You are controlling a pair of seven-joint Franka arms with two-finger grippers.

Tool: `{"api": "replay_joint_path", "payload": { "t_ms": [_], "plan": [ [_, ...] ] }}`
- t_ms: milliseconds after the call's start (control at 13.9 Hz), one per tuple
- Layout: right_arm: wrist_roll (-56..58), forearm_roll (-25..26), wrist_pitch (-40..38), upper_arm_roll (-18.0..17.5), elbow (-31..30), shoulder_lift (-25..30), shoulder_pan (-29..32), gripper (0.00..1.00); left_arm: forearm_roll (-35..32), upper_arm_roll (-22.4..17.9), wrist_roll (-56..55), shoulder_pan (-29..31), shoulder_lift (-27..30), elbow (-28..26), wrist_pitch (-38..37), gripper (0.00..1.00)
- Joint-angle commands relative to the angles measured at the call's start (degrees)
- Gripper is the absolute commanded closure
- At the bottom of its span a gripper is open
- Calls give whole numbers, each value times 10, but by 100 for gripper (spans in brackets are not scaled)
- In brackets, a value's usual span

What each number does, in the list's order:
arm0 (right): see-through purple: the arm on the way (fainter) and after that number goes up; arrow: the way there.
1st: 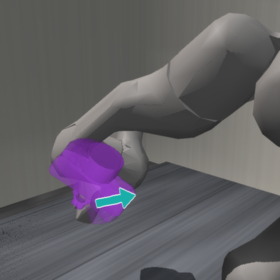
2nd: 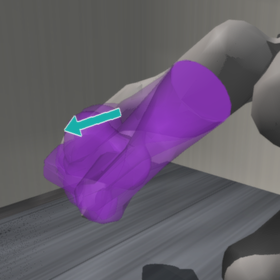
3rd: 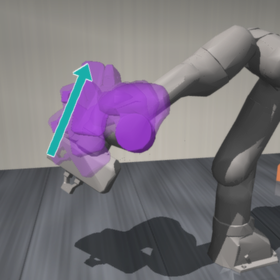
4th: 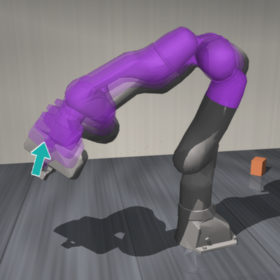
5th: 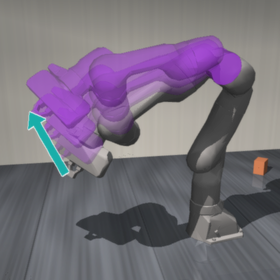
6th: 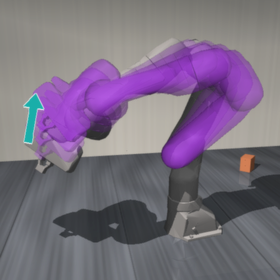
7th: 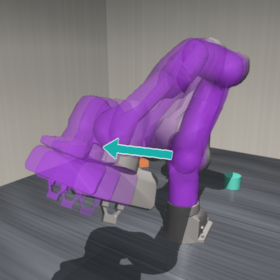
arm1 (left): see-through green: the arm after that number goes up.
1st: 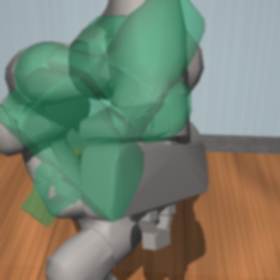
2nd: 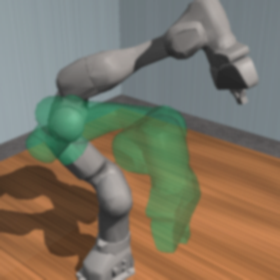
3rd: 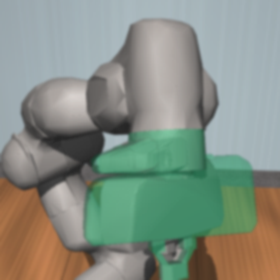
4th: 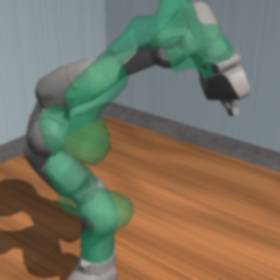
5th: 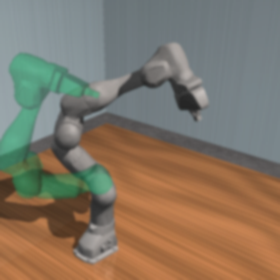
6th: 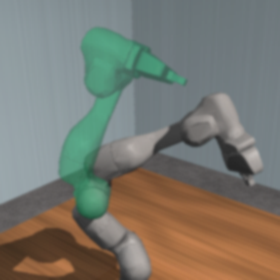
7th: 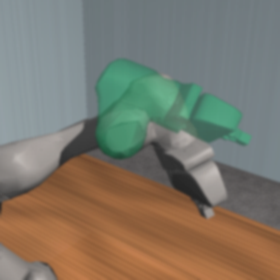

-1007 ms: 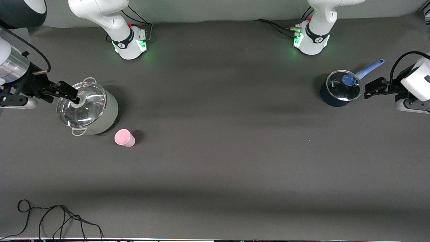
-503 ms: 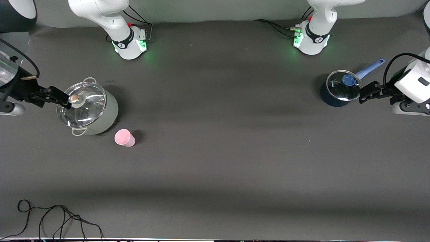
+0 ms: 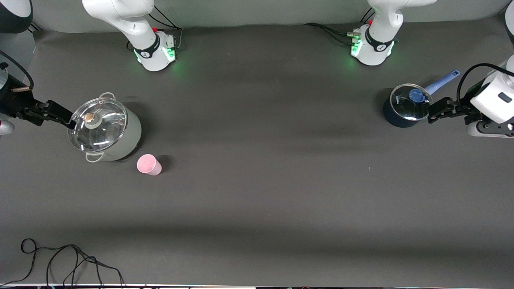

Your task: Transfer pink cup from left to right arm

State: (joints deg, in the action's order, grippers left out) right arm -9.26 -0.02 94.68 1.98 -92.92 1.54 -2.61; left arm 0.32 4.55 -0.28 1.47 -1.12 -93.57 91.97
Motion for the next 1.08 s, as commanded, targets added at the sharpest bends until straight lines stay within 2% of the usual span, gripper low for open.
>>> {"api": "replay_joint_path", "payload": {
  "t_ms": [0,144,575,1007],
  "plan": [
    [9,-4,-2,-12,-2,15,12,0,4,-3,-32,-4,4,7,-11,0],
    [8,-5,-1,-12,-2,18,14,0,4,-3,-60,-4,3,8,-6,0],
    [7,-9,-5,-40,-35,51,33,0,3,-3,-53,-3,2,11,-14,0],
    [9,-9,-10,-51,-34,45,40,0,2,-4,-54,-3,-1,19,-14,0]
  ]
}}
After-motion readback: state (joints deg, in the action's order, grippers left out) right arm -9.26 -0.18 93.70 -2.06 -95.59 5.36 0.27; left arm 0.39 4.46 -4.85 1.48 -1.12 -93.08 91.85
